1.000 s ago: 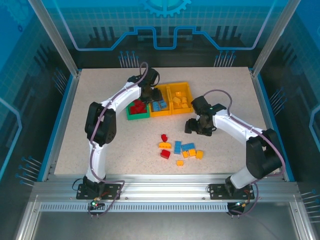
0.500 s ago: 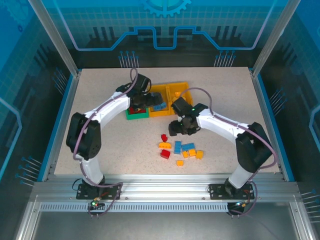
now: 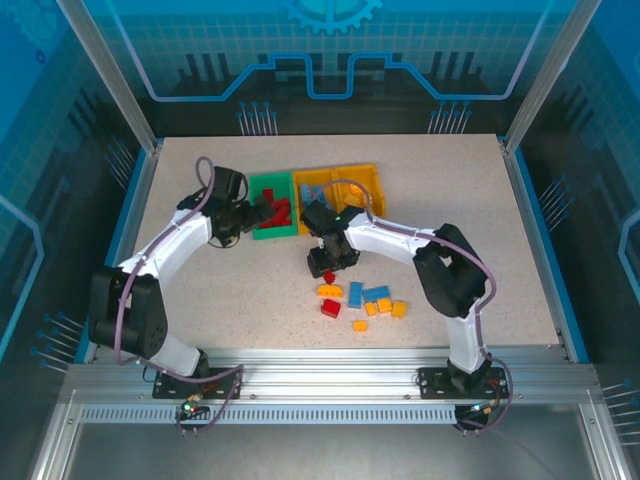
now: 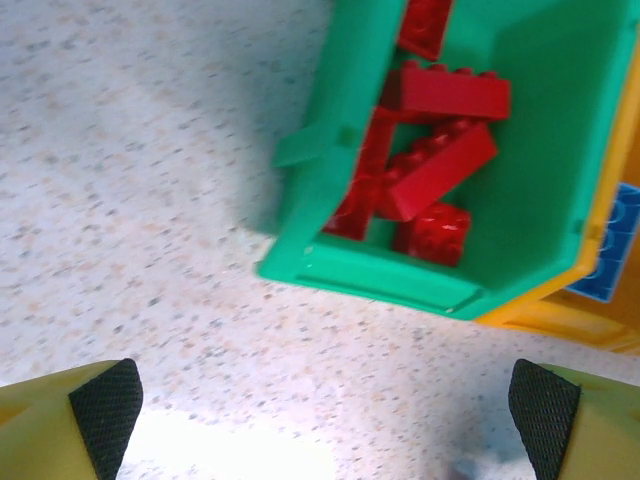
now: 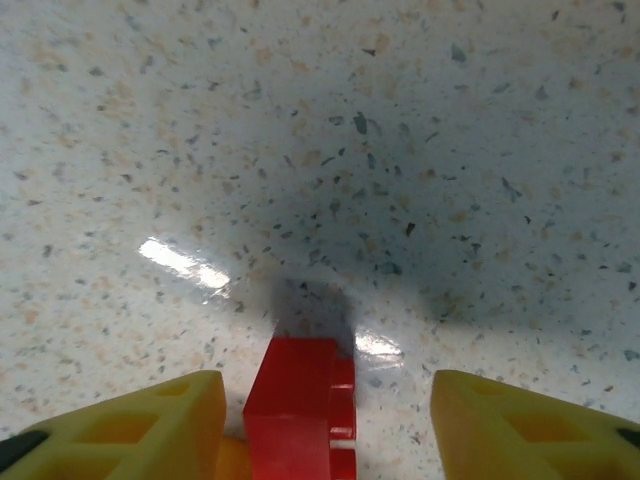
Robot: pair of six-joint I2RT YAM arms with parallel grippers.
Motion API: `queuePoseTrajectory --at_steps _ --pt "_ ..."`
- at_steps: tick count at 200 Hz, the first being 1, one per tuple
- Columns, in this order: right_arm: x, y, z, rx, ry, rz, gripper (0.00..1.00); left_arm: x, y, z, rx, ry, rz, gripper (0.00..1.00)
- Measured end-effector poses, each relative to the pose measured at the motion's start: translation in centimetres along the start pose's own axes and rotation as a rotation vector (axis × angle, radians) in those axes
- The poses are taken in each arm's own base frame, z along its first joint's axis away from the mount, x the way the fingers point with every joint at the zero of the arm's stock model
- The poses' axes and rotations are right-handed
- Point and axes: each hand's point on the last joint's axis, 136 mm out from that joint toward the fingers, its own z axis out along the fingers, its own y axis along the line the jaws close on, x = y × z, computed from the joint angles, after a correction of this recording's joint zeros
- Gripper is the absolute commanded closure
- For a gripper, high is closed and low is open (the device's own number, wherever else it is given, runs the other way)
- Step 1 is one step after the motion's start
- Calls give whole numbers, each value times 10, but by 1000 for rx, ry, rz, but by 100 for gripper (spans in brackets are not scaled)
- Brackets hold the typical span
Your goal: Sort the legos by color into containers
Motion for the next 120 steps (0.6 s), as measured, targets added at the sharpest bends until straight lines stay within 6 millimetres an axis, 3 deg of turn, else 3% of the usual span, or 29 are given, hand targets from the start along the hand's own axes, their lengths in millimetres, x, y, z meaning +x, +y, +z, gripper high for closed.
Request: queuePoseTrajectory --at_steps 41,75,95,120 --pt "1 1 9 21 46 -26 68 -1 25 -12 -10 -28 -50 1" --pt "0 4 2 25 52 -22 75 0 38 -17 -17 -38 -75 1" --pt "-16 12 -13 7 8 -13 77 6 44 -14 -29 -25 -79 1" --pt "-52 28 -45 -41 -99 20 78 14 51 -9 -44 -6 -82 1"
